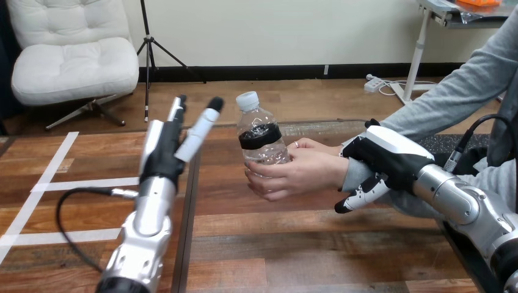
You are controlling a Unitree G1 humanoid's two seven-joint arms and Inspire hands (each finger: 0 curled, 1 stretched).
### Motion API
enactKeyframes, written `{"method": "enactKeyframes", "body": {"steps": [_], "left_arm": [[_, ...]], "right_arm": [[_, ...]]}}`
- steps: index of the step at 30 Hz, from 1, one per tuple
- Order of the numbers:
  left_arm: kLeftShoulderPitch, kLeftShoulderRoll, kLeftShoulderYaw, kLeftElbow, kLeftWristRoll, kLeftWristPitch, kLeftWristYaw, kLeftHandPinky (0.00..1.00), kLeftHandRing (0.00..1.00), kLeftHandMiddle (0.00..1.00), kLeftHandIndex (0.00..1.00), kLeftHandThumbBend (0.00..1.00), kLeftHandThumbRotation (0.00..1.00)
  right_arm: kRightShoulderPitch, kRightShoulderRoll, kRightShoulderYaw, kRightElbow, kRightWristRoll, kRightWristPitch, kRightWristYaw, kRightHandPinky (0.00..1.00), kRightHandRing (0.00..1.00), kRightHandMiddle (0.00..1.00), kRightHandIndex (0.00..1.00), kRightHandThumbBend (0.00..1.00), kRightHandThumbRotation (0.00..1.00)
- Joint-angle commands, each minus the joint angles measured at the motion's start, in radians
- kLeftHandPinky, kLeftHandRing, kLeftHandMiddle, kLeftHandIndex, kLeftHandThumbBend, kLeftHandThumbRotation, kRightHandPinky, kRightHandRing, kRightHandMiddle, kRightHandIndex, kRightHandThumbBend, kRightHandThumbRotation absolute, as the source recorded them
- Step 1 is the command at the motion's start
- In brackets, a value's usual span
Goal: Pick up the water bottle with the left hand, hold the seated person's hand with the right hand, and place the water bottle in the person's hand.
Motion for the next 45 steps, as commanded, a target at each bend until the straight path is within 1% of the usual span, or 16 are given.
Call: {"method": "enactKeyframes", "body": {"steps": [1, 4, 8, 11, 12, 14, 20, 21, 22, 25, 29, 34, 37, 40, 45], "left_arm": [[0.003, 0.013, 0.031, -0.092, -0.048, -0.070, -0.037, 0.98, 1.00, 1.00, 1.00, 1.00, 0.97], [0.019, 0.011, 0.043, -0.119, -0.069, -0.063, -0.047, 0.99, 1.00, 1.00, 1.00, 0.99, 0.95], [0.037, 0.023, 0.046, -0.141, -0.079, -0.072, -0.067, 1.00, 1.00, 1.00, 1.00, 0.96, 0.95], [0.043, 0.028, 0.050, -0.144, -0.085, -0.083, -0.080, 1.00, 1.00, 1.00, 1.00, 0.94, 0.96], [0.044, 0.029, 0.051, -0.143, -0.085, -0.085, -0.083, 1.00, 1.00, 1.00, 1.00, 0.92, 0.96], [0.046, 0.032, 0.055, -0.138, -0.087, -0.094, -0.090, 1.00, 0.99, 1.00, 1.00, 0.92, 0.96], [0.047, 0.029, 0.069, -0.129, -0.109, -0.109, -0.113, 0.98, 0.95, 0.98, 0.97, 0.90, 0.94], [0.047, 0.030, 0.069, -0.127, -0.109, -0.111, -0.113, 0.97, 0.94, 0.97, 0.96, 0.91, 0.93], [0.047, 0.031, 0.069, -0.126, -0.109, -0.113, -0.114, 0.97, 0.94, 0.97, 0.96, 0.92, 0.93], [0.047, 0.031, 0.070, -0.124, -0.109, -0.114, -0.115, 0.95, 0.92, 0.96, 0.95, 0.92, 0.93], [0.050, 0.030, 0.070, -0.133, -0.109, -0.114, -0.117, 0.93, 0.91, 0.94, 0.93, 0.93, 0.92], [0.048, 0.030, 0.070, -0.126, -0.109, -0.117, -0.121, 0.92, 0.90, 0.94, 0.93, 0.93, 0.92], [0.044, 0.029, 0.071, -0.122, -0.114, -0.117, -0.129, 0.92, 0.90, 0.94, 0.92, 0.93, 0.92], [0.045, 0.028, 0.072, -0.123, -0.117, -0.115, -0.131, 0.92, 0.90, 0.94, 0.92, 0.93, 0.92], [0.043, 0.030, 0.070, -0.115, -0.116, -0.123, -0.137, 0.91, 0.90, 0.94, 0.92, 0.93, 0.92]], "right_arm": [[-0.060, 0.012, -0.020, -0.025, 0.017, -0.031, -0.013, 0.28, 0.32, 0.38, 0.39, 0.80, 0.00], [-0.060, 0.010, -0.021, -0.034, 0.020, -0.019, 0.001, 0.29, 0.33, 0.39, 0.40, 0.81, 0.00], [-0.063, 0.005, -0.013, -0.029, 0.009, -0.034, -0.009, 0.31, 0.35, 0.42, 0.44, 0.82, 0.00], [-0.065, -0.002, -0.003, -0.032, -0.005, -0.038, -0.012, 0.35, 0.40, 0.46, 0.47, 0.83, 0.01], [-0.066, -0.003, 0.000, -0.032, -0.009, -0.038, -0.013, 0.38, 0.44, 0.49, 0.50, 0.83, 0.04], [-0.066, -0.006, 0.002, -0.034, -0.014, -0.042, -0.017, 0.40, 0.47, 0.52, 0.52, 0.84, 0.06], [-0.064, -0.009, -0.002, -0.039, -0.023, -0.050, -0.024, 0.45, 0.52, 0.56, 0.57, 0.87, 0.16], [-0.063, -0.010, -0.003, -0.042, -0.024, -0.051, -0.024, 0.46, 0.53, 0.58, 0.59, 0.88, 0.19], [-0.062, -0.010, -0.003, -0.044, -0.025, -0.051, -0.025, 0.47, 0.54, 0.59, 0.59, 0.88, 0.21], [-0.060, -0.013, -0.001, -0.042, -0.036, -0.055, -0.047, 0.49, 0.56, 0.60, 0.61, 0.90, 0.25], [-0.057, -0.015, -0.001, -0.049, -0.043, -0.050, -0.048, 0.51, 0.60, 0.63, 0.64, 0.92, 0.30], [-0.053, -0.019, 0.001, -0.060, -0.058, -0.043, -0.059, 0.53, 0.63, 0.66, 0.66, 0.93, 0.34], [-0.049, -0.018, -0.006, -0.063, -0.055, -0.046, -0.054, 0.53, 0.64, 0.67, 0.67, 0.94, 0.36], [-0.041, -0.022, -0.009, -0.093, -0.057, -0.044, -0.050, 0.53, 0.65, 0.68, 0.68, 0.94, 0.38], [-0.039, -0.022, -0.010, -0.092, -0.057, -0.032, -0.046, 0.54, 0.67, 0.69, 0.70, 0.94, 0.41]]}}
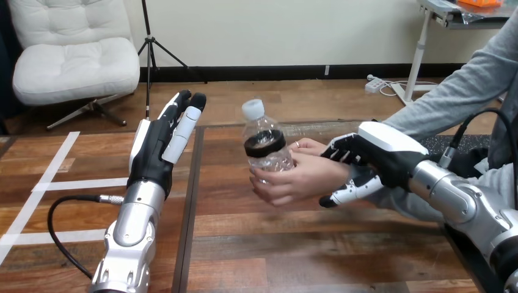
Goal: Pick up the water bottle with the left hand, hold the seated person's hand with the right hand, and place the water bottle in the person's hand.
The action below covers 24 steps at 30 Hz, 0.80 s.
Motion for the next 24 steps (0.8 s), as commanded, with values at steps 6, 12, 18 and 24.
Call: {"method": "enactKeyframes", "body": {"steps": [6, 12, 18, 24], "left_arm": [[-0.035, 0.012, 0.011, -0.023, -0.011, -0.048, -0.016, 0.91, 0.89, 0.93, 0.91, 0.92, 0.92], [-0.042, 0.010, 0.015, -0.009, -0.021, -0.064, -0.030, 0.89, 0.88, 0.92, 0.91, 0.88, 0.92], [-0.047, 0.010, 0.013, -0.001, -0.025, -0.074, -0.031, 0.88, 0.87, 0.91, 0.90, 0.86, 0.91], [-0.044, 0.009, 0.012, -0.012, -0.034, -0.070, -0.041, 0.85, 0.86, 0.89, 0.88, 0.84, 0.91]], "right_arm": [[-0.031, -0.018, -0.018, -0.067, 0.011, -0.001, -0.021, 0.56, 0.69, 0.71, 0.72, 0.95, 0.43], [-0.030, -0.019, -0.021, -0.063, 0.014, -0.002, -0.025, 0.58, 0.70, 0.73, 0.73, 0.96, 0.47], [-0.026, -0.013, -0.036, -0.065, 0.040, 0.010, 0.000, 0.59, 0.72, 0.74, 0.75, 0.97, 0.49], [-0.027, -0.010, -0.042, -0.057, 0.067, 0.005, 0.022, 0.63, 0.74, 0.76, 0.76, 0.96, 0.48]]}}
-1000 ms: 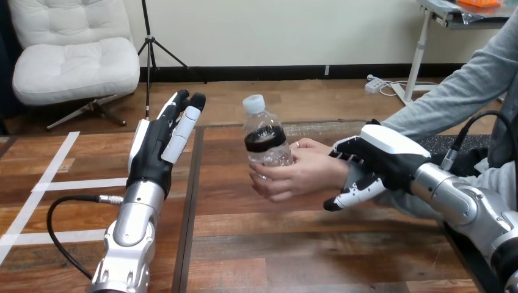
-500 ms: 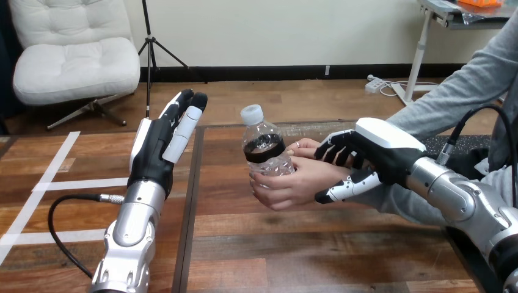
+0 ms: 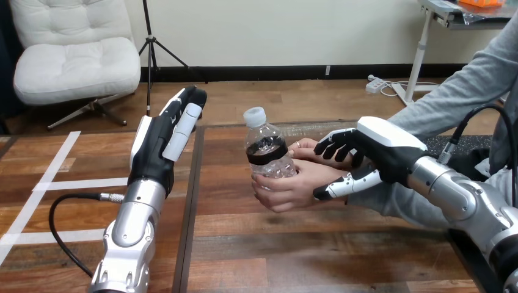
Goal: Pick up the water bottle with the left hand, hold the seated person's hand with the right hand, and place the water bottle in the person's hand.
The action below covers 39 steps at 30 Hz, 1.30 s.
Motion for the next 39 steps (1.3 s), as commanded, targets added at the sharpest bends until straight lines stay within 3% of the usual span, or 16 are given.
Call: {"method": "enactKeyframes", "body": {"steps": [1, 8, 19, 24, 34, 39], "left_arm": [[-0.044, 0.008, 0.011, -0.016, -0.010, -0.025, -0.010, 0.85, 0.86, 0.89, 0.87, 0.84, 0.91], [-0.028, -0.004, 0.021, -0.047, -0.043, -0.021, -0.033, 0.84, 0.84, 0.87, 0.83, 0.78, 0.89], [-0.011, -0.012, 0.021, -0.060, -0.058, -0.042, -0.035, 0.81, 0.82, 0.84, 0.80, 0.74, 0.89], [-0.001, -0.017, 0.025, -0.070, -0.073, -0.046, -0.040, 0.81, 0.82, 0.84, 0.80, 0.72, 0.89], [0.029, -0.025, 0.028, -0.130, -0.098, -0.027, -0.042, 0.85, 0.84, 0.85, 0.81, 0.69, 0.90], [0.048, -0.028, 0.031, -0.162, -0.099, -0.020, -0.038, 0.86, 0.83, 0.84, 0.81, 0.69, 0.90]], "right_arm": [[-0.030, -0.010, -0.035, -0.022, 0.034, -0.005, 0.003, 0.64, 0.74, 0.76, 0.77, 0.96, 0.48], [-0.023, -0.008, -0.047, -0.039, 0.075, 0.020, 0.039, 0.68, 0.77, 0.79, 0.79, 0.99, 0.57], [-0.006, 0.005, -0.072, -0.044, 0.132, 0.030, 0.047, 0.70, 0.80, 0.82, 0.83, 1.00, 0.83], [0.017, 0.021, -0.107, -0.034, 0.183, -0.007, 0.039, 0.72, 0.82, 0.83, 0.84, 1.00, 0.94], [0.066, 0.048, -0.164, -0.041, 0.270, -0.047, 0.028, 0.77, 0.85, 0.87, 0.87, 1.00, 1.00], [0.089, 0.078, -0.218, -0.024, 0.366, -0.055, 0.083, 0.81, 0.87, 0.89, 0.90, 1.00, 1.00]]}}
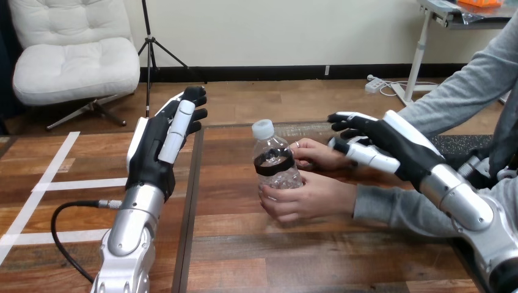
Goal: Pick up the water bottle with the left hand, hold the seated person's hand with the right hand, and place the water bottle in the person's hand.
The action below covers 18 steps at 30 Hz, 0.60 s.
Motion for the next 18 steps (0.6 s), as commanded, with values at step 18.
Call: {"method": "enactKeyframes", "body": {"steps": [18], "left_arm": [[0.122, -0.060, 0.035, -0.311, -0.080, 0.051, 0.019, 0.82, 0.82, 0.84, 0.80, 0.70, 0.88]], "right_arm": [[0.188, 0.148, -0.189, -0.273, 0.376, 0.017, 0.184, 0.91, 0.92, 0.92, 0.95, 1.00, 1.00]]}}
